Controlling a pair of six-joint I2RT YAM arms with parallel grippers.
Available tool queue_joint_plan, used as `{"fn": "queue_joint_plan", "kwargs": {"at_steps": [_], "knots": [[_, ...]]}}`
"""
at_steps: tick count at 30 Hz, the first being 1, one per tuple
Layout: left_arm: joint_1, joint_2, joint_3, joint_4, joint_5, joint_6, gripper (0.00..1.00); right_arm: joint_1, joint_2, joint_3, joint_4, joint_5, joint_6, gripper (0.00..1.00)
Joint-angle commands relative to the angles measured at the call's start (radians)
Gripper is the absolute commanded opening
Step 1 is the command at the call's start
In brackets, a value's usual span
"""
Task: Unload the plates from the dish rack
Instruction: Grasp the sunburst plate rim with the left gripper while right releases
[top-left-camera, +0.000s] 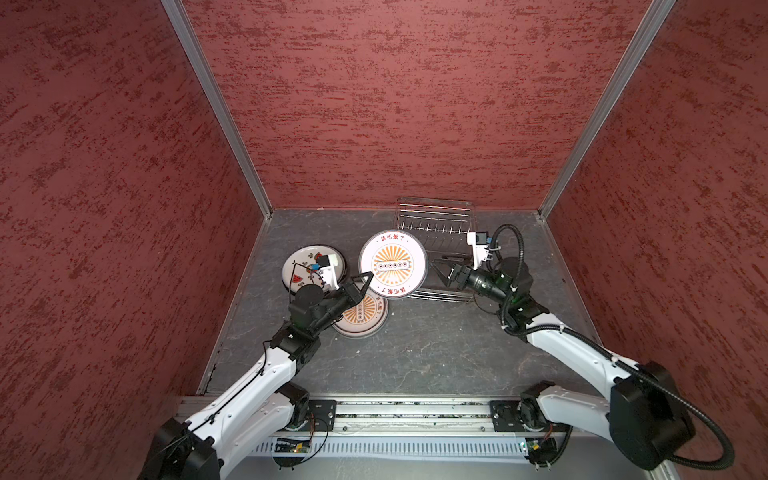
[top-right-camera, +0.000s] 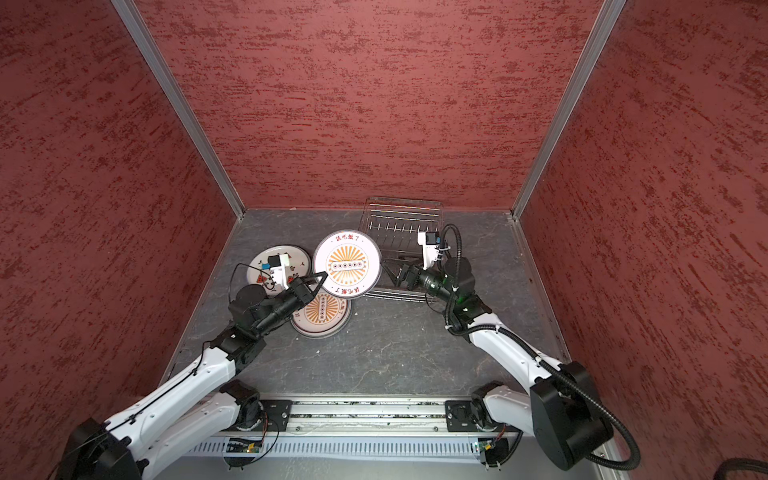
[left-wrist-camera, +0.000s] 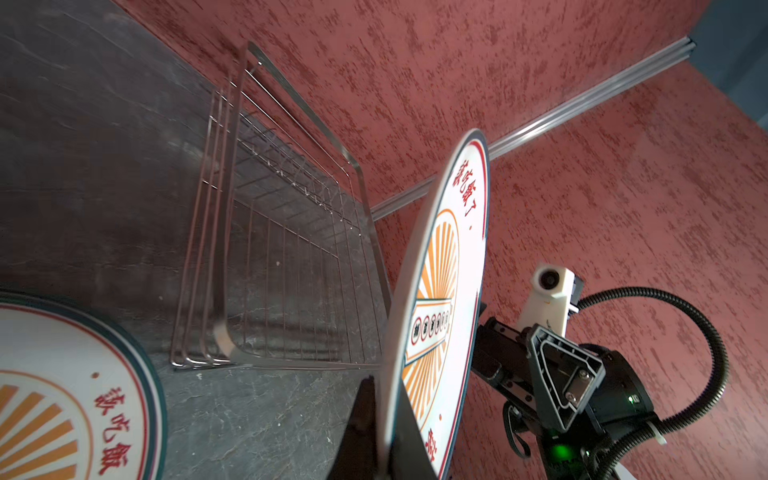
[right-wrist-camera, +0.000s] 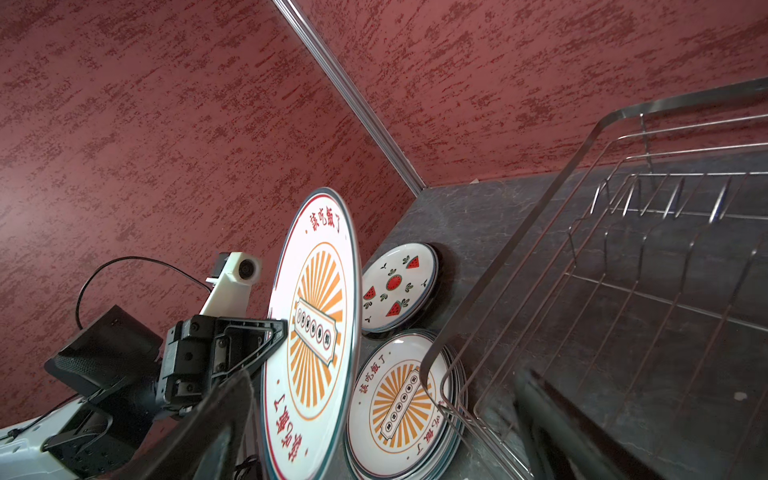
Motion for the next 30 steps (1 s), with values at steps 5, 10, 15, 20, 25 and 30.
{"fn": "queue_joint_plan", "kwargs": {"at_steps": [5, 10, 15, 20, 25, 30], "knots": [[0.098, -0.131, -0.007, -0.143, 0.032, -0.027, 0.0, 0.099, 0.032, 0.066, -0.069, 0.141, -0.096, 0.99], [0.213, -0.213, -0.047, -0.248, 0.035, -0.084, 0.0, 0.166, 0.071, 0.093, -0.099, 0.212, -0.156, 0.99], [0.301, -0.246, -0.063, -0.323, 0.066, -0.1, 0.0, 0.231, 0.111, 0.124, -0.13, 0.286, -0.22, 0.99], [0.333, -0.24, -0.07, -0.432, 0.038, -0.127, 0.0, 0.299, 0.153, 0.154, -0.156, 0.359, -0.288, 0.99], [0.339, -0.25, -0.092, -0.466, 0.024, -0.148, 0.0, 0.341, 0.183, 0.171, -0.142, 0.382, -0.315, 0.99], [0.339, -0.262, -0.074, -0.596, -0.044, -0.169, 0.0, 0.365, 0.208, 0.192, -0.158, 0.411, -0.325, 0.99]]}}
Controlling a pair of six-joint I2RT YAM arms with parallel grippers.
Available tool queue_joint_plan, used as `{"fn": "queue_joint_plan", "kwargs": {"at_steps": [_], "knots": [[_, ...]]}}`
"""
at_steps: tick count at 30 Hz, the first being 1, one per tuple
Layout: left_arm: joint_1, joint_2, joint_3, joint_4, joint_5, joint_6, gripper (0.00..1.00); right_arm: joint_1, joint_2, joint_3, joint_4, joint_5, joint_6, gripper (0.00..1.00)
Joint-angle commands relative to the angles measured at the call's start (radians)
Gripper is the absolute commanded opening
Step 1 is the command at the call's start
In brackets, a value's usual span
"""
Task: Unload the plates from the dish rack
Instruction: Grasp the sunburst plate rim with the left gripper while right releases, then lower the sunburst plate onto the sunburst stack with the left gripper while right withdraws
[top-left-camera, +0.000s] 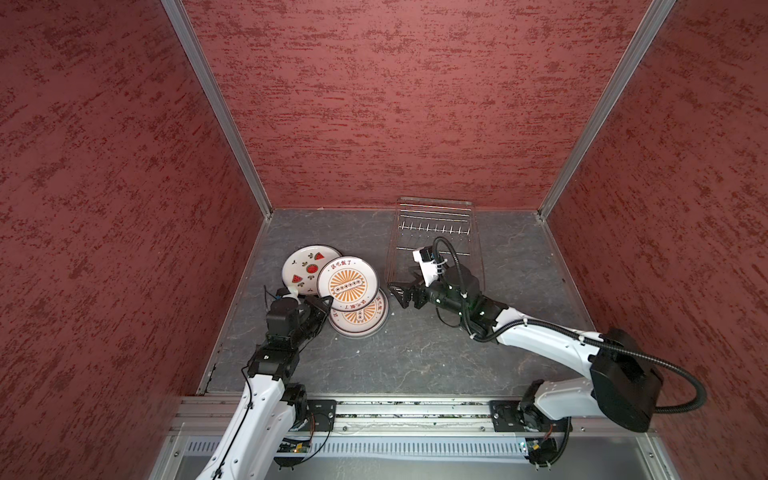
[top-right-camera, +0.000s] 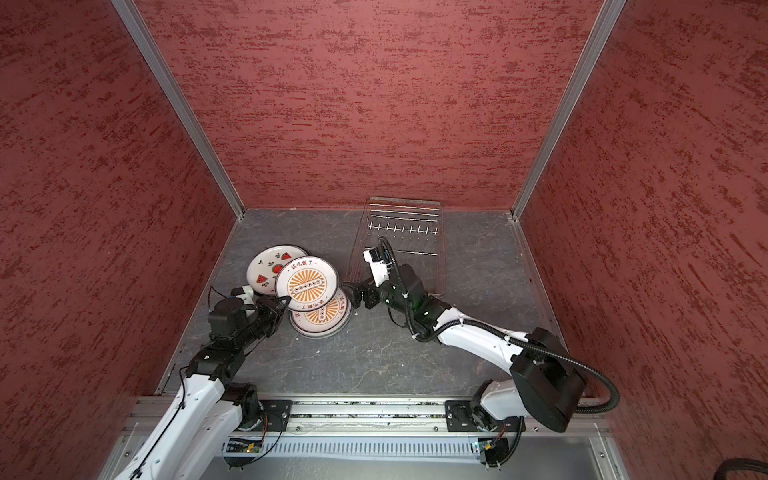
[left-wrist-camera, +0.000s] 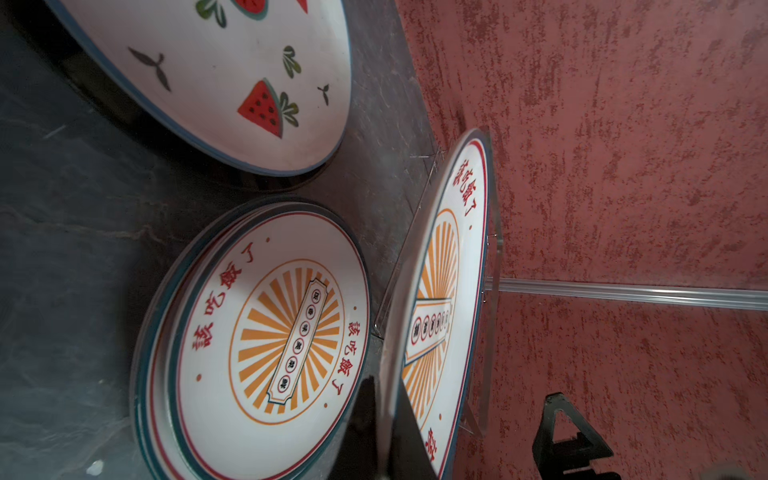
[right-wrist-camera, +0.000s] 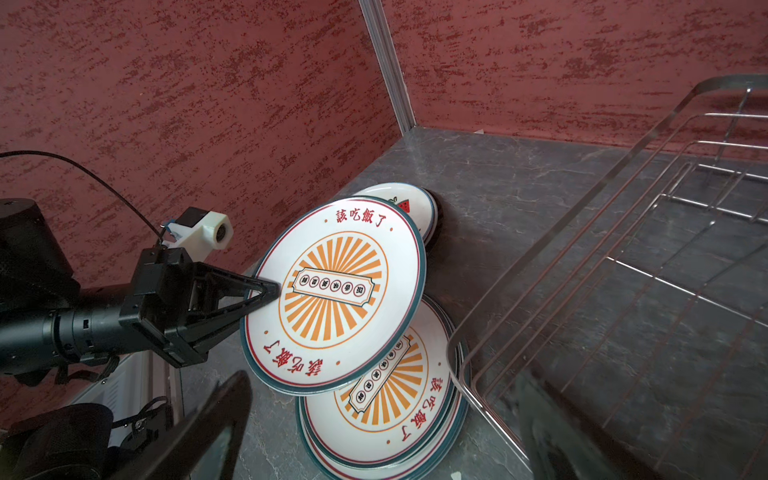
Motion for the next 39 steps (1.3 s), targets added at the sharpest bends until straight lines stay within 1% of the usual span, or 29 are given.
{"fn": "queue_joint_plan", "kwargs": {"at_steps": [1, 5, 9, 13, 17, 23, 29, 34, 36, 37, 39], "knots": [[0.005, -0.023, 0.01, -0.064, -0.057, -0.033, 0.0, 0.014, 0.009, 0.036, -0.007, 0.052, -0.036, 0.99], [-0.001, -0.019, -0.024, -0.055, -0.06, -0.07, 0.0, 0.021, 0.012, 0.033, -0.007, 0.071, -0.04, 0.99], [-0.027, -0.003, -0.023, -0.084, -0.086, -0.072, 0.0, 0.024, 0.02, 0.035, -0.006, 0.08, -0.039, 0.99], [-0.057, 0.032, -0.021, -0.09, -0.093, -0.099, 0.0, 0.025, 0.032, 0.045, -0.009, 0.083, -0.039, 0.99], [-0.158, 0.084, 0.017, -0.16, -0.225, -0.125, 0.0, 0.027, 0.041, 0.046, -0.01, 0.092, -0.038, 0.99], [-0.216, 0.118, -0.005, -0.094, -0.212, -0.177, 0.0, 0.028, 0.039, 0.041, -0.012, 0.109, -0.039, 0.99], [-0.216, 0.14, -0.011, -0.093, -0.21, -0.203, 0.0, 0.028, 0.022, 0.026, -0.014, 0.123, -0.041, 0.99], [-0.221, 0.15, -0.026, -0.069, -0.192, -0.22, 0.08, 0.028, 0.006, 0.012, -0.014, 0.13, -0.044, 0.99], [-0.225, 0.151, -0.026, -0.073, -0.197, -0.222, 0.24, 0.028, 0.003, 0.01, -0.015, 0.131, -0.044, 0.99], [-0.228, 0.151, -0.026, -0.073, -0.202, -0.223, 0.27, 0.028, 0.002, 0.009, -0.015, 0.133, -0.045, 0.99], [-0.234, 0.151, -0.034, -0.067, -0.208, -0.227, 0.32, 0.028, 0.0, 0.006, -0.015, 0.134, -0.045, 0.99]]}}
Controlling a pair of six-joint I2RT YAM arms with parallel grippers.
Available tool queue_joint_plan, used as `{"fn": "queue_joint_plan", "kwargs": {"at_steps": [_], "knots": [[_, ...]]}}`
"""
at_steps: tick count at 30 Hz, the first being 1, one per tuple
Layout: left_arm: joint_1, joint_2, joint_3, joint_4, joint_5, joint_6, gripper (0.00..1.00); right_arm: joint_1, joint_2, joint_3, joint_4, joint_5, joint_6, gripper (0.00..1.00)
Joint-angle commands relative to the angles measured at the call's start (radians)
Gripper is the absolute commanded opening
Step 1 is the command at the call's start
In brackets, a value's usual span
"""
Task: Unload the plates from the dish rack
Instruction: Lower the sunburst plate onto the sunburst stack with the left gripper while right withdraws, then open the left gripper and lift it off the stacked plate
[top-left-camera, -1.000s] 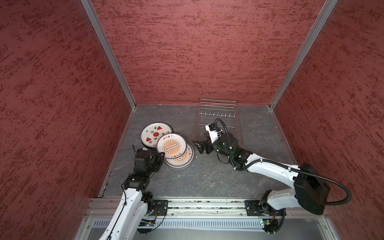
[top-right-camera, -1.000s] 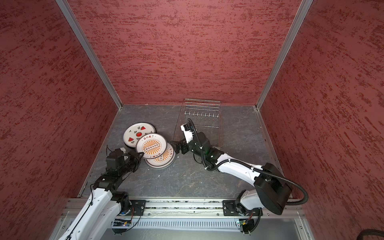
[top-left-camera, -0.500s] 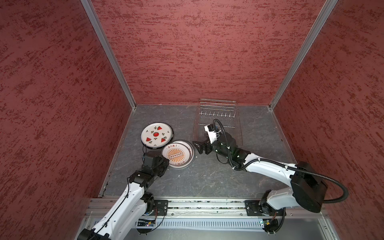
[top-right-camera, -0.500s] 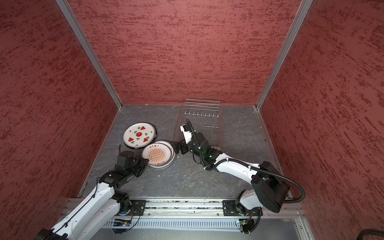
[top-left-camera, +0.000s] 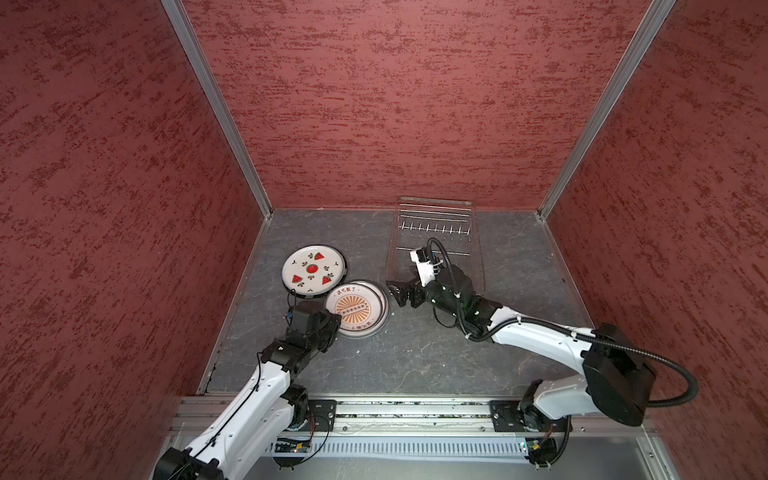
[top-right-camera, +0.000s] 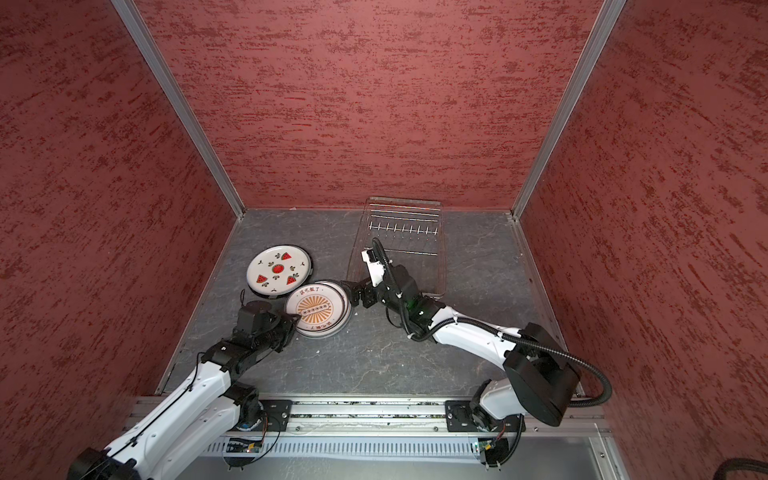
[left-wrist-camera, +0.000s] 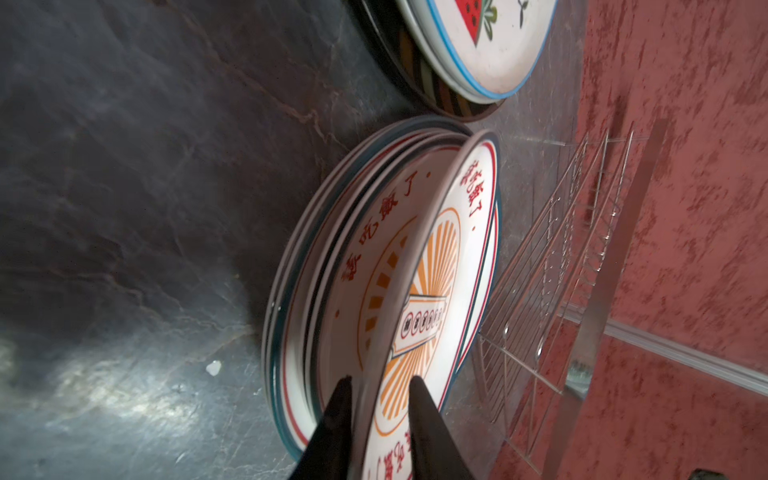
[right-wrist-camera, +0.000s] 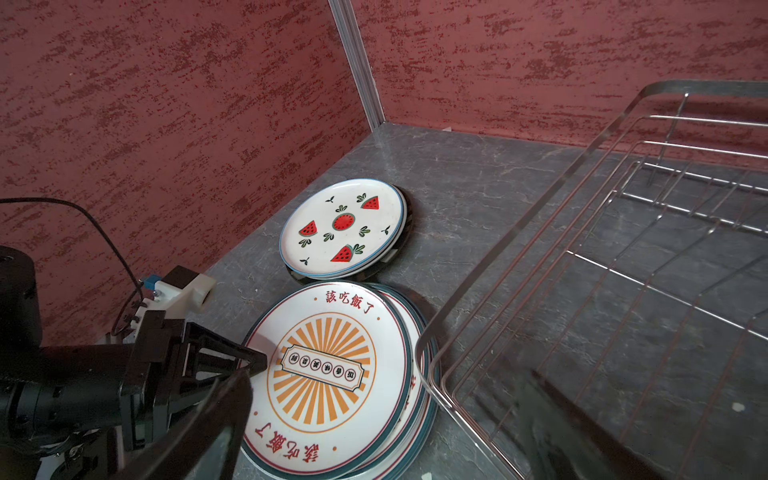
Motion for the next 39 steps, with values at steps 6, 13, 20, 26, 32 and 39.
{"fn": "queue_joint_plan", "kwargs": {"at_steps": [6, 13, 20, 26, 32, 39], "knots": [[-0.029, 0.004, -0.01, 0.023, -0.027, -0.012, 0.42, 0.007, -0.026, -0.003, 0.005, 0.029, -0.018, 0.99], [-0.046, 0.004, -0.022, 0.029, -0.042, -0.025, 0.54, 0.007, -0.02, 0.003, 0.002, 0.028, -0.018, 0.99], [-0.062, 0.012, -0.008, 0.019, -0.064, -0.017, 0.68, 0.006, -0.016, 0.006, -0.002, 0.028, -0.016, 0.99], [-0.064, 0.014, 0.003, -0.004, -0.088, -0.014, 0.68, 0.008, -0.021, 0.003, -0.004, 0.032, -0.017, 0.99], [-0.104, 0.041, 0.013, 0.012, -0.092, -0.018, 0.68, 0.007, -0.018, 0.004, -0.006, 0.033, -0.017, 0.99], [-0.116, 0.051, 0.016, 0.018, -0.112, -0.014, 0.69, 0.008, -0.02, 0.001, -0.009, 0.038, -0.017, 0.99]]}}
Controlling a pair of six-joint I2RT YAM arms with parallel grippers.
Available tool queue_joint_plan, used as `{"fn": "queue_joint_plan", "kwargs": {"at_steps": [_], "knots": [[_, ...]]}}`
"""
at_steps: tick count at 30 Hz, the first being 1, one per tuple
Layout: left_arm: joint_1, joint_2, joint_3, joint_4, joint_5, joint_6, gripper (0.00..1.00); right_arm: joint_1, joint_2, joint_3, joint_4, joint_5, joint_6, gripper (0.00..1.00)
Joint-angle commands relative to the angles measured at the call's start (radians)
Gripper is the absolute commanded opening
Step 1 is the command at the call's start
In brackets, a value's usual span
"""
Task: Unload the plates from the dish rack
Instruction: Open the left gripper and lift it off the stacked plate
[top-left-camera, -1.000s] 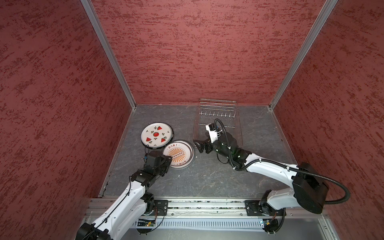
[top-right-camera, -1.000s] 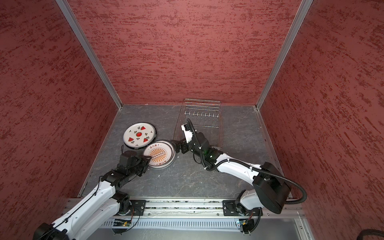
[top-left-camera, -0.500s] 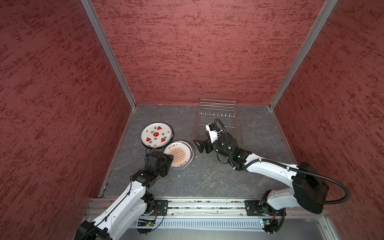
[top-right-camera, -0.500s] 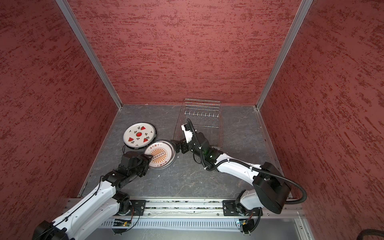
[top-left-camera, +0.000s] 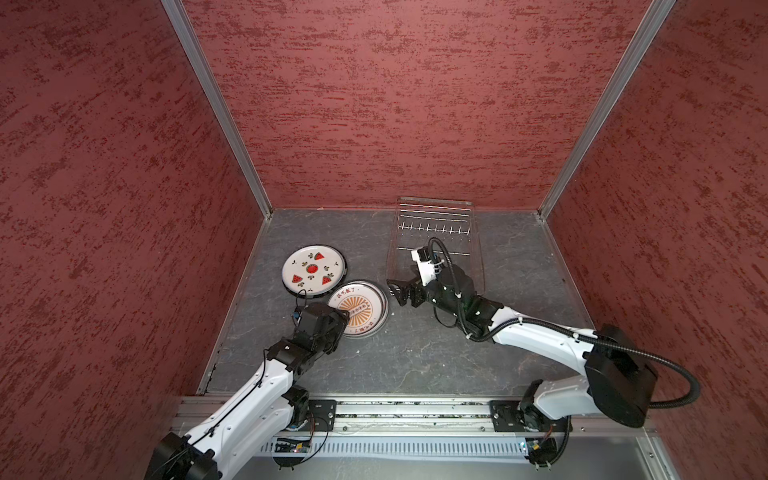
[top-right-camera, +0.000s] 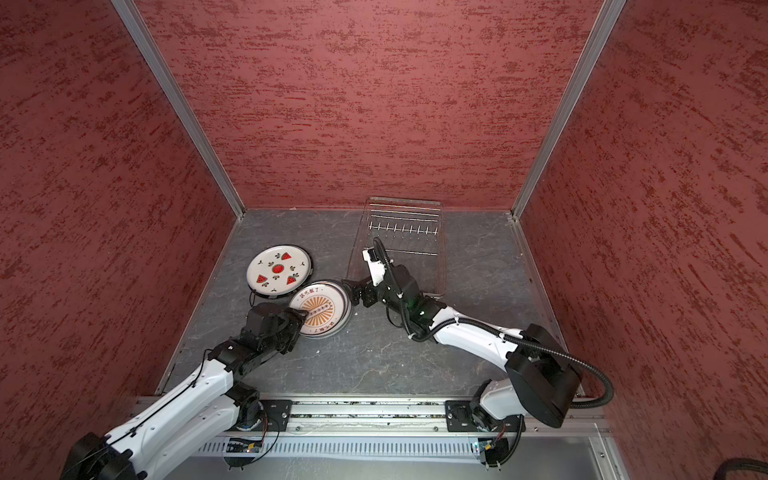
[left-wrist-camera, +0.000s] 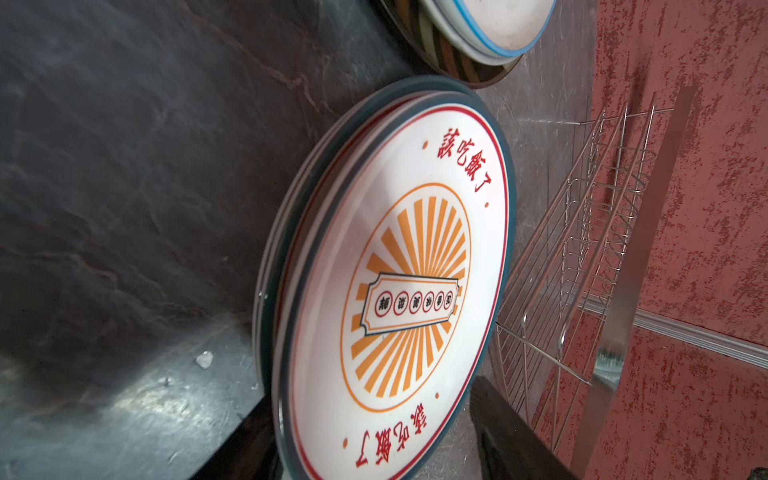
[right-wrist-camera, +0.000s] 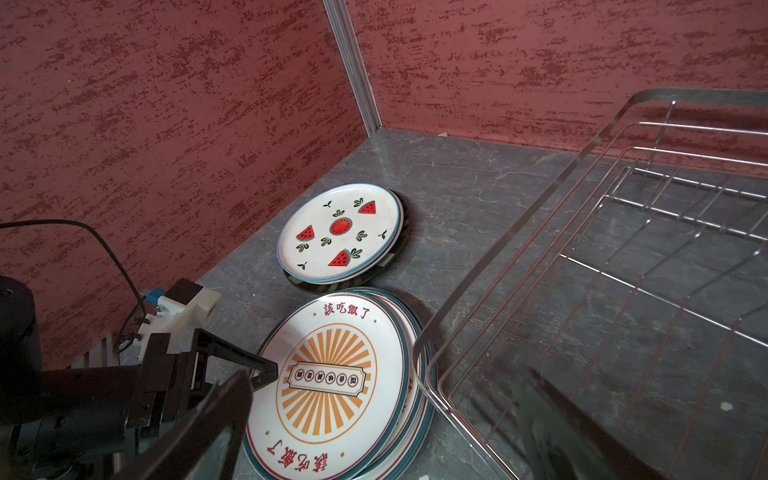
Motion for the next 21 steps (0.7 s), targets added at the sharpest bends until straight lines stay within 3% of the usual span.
{"fn": "queue_joint_plan", "kwargs": {"at_steps": [1, 21], "knots": [[-0.008, 0.015, 0.025, -0.009, -0.027, 0.013, 0.69, 0.008, -0.013, 0.003, -0.006, 0.026, -0.017, 0.99], [-0.029, 0.092, 0.056, 0.031, -0.031, 0.039, 0.7, 0.008, -0.01, 0.003, -0.014, 0.031, -0.014, 0.99]]}}
